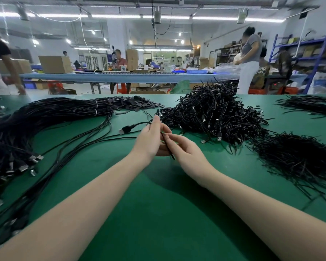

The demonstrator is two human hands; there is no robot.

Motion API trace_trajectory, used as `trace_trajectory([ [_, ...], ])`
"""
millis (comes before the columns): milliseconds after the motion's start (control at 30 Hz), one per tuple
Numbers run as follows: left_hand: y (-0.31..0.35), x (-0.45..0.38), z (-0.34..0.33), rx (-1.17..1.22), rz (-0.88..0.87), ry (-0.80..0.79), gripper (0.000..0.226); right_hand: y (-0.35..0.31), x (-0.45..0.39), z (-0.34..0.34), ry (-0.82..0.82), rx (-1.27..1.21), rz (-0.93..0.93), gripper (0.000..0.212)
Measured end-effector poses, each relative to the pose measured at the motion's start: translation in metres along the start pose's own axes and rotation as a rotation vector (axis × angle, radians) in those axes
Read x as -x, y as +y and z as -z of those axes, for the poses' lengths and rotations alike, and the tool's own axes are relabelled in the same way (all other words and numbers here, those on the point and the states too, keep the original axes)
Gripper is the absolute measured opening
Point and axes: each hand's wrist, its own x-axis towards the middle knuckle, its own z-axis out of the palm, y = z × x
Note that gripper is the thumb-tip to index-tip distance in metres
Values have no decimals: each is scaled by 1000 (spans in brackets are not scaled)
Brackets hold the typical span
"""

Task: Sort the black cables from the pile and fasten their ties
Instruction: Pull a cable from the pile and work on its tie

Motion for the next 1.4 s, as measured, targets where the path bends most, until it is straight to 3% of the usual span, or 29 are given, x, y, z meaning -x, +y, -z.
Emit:
trace_trajectory([
  [167, 14, -13, 23, -304, 6, 10, 57, 2, 6, -3, -37, 223, 63, 17],
  [300, 30, -18, 46, -187, 132, 50, 59, 0, 9, -7, -81, 236, 112, 22],
  [467, 56, -18, 62, -20, 91, 97, 57, -1, 14, -10, -219, 255, 122, 22],
  [533, 70, -14, 68, 311, 83, -74, 58, 0, 16, -10, -297, 307, 105, 22],
  [600, 84, -8, 78, 498, 144, -410, 58, 2, 15, -10, -268, 297, 76, 22],
  [700, 88, 4, 81, 97, 335, -1028, 54, 2, 11, -8, -81, 247, 74, 19],
  [733, 81, 4, 76, -172, 380, -1112, 56, 1, 9, -7, -32, 233, 90, 19],
  [800, 63, 2, 63, -638, 484, -1012, 66, -1, 8, -6, 24, 221, 133, 19],
  [867, 47, -1, 53, -790, 471, -738, 70, -2, 10, -9, 28, 247, 162, 19],
  [933, 42, -3, 53, -796, 312, -472, 66, -5, 11, -14, 27, 228, 157, 19],
  [1033, 52, -7, 59, -954, -73, -98, 68, -11, 13, -17, -8, 110, 175, 23],
  [1100, 63, -13, 63, -658, -242, 112, 68, -11, 16, -18, -116, 135, 218, 23],
  [1133, 71, -17, 67, -400, -250, 99, 66, -10, 19, -19, -186, 163, 218, 22],
  [1200, 90, -12, 79, 204, -208, -109, 58, -4, 21, -21, -284, 243, 178, 21],
  [1267, 103, -4, 91, 527, -186, -403, 53, 1, 17, -18, -259, 307, 136, 22],
  [1333, 107, 6, 95, 402, -105, -678, 46, 2, 9, -9, -140, 329, 90, 23],
  [1400, 98, 9, 86, -43, 76, -879, 46, 0, 0, 2, 18, 320, 55, 24],
])
